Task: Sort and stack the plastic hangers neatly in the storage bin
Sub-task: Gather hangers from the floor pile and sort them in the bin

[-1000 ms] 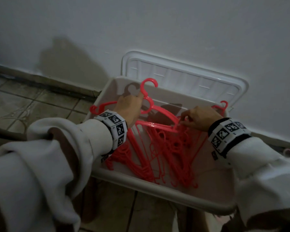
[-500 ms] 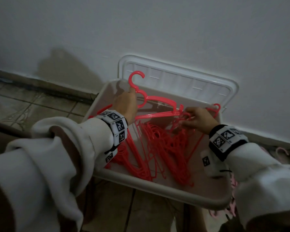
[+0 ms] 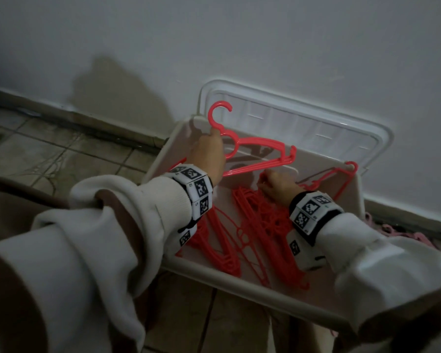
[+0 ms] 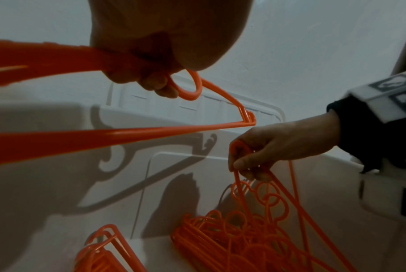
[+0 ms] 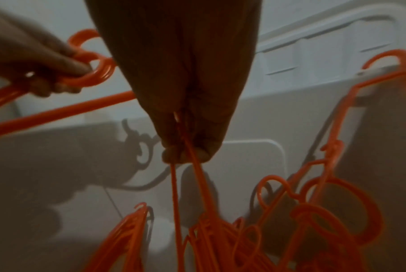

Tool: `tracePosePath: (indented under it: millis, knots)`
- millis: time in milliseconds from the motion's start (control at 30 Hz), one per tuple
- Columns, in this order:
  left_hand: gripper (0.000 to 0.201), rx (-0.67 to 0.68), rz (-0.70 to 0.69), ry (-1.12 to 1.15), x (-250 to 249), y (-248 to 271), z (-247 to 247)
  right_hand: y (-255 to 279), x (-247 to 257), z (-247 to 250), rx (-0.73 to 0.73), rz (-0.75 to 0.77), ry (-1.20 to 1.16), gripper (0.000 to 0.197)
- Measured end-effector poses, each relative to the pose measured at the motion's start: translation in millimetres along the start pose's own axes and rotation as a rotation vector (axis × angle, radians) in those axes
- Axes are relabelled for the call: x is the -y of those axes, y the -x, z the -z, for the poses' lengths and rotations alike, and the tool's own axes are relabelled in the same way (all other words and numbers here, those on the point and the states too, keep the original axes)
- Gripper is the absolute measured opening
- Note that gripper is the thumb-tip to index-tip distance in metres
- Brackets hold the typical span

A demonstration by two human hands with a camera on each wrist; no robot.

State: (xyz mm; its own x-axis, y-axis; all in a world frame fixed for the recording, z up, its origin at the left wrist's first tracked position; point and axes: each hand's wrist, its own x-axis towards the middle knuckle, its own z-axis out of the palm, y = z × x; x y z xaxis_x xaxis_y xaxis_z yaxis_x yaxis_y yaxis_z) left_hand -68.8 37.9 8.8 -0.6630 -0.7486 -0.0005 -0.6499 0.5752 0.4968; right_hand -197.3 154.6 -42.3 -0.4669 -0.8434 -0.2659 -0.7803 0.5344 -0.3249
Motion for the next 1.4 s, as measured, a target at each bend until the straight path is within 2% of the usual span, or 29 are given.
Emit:
tracePosePath:
  millis: [167, 267, 333, 600, 833, 1000, 1100, 1167, 1267, 1400]
  knots:
    - [0.036, 0.058, 0.028, 0.016, 3, -3, -1, -7, 3, -25, 0.123, -0.018, 0.049, 0.033]
    - [0.032, 0.057, 0.032, 0.033, 5, -2, -1, -9, 1, -32, 0.134, -0.026, 0.044, 0.034]
    - [0.031, 0.058, 0.026, -0.002, 6, 0, -2, -11, 1, -33, 0.103, -0.025, 0.036, 0.033]
    - [0.032, 0.068, 0.039, -0.005, 3, 0, 1, -16, 0, -19, -0.175, -0.066, -0.173, 0.017]
    - [0.028, 0.023, 0.012, -0.015, -2, 1, -1, -14, -16, -16, -0.113, -0.247, -0.156, 0.025]
    - [0.030, 0.030, 0.008, 0.013, -2, -1, -7, -6, -11, -6, -0.148, -0.158, -0.177, 0.018]
    - [0.039, 0.009, 0.003, 0.035, -1, -4, -10, 0, -4, 0, -0.220, -0.070, -0.150, 0.016]
    - [0.042, -0.010, 0.010, 0.043, -1, -5, -8, 1, -1, 3, -0.206, -0.049, -0.149, 0.017]
    - [0.035, -0.039, 0.027, 0.038, -4, -5, -3, -2, -1, 8, -0.186, -0.105, -0.138, 0.024]
    - [0.026, -0.056, 0.006, -0.011, -5, 1, 0, -2, -12, 20, -0.246, -0.206, -0.134, 0.028]
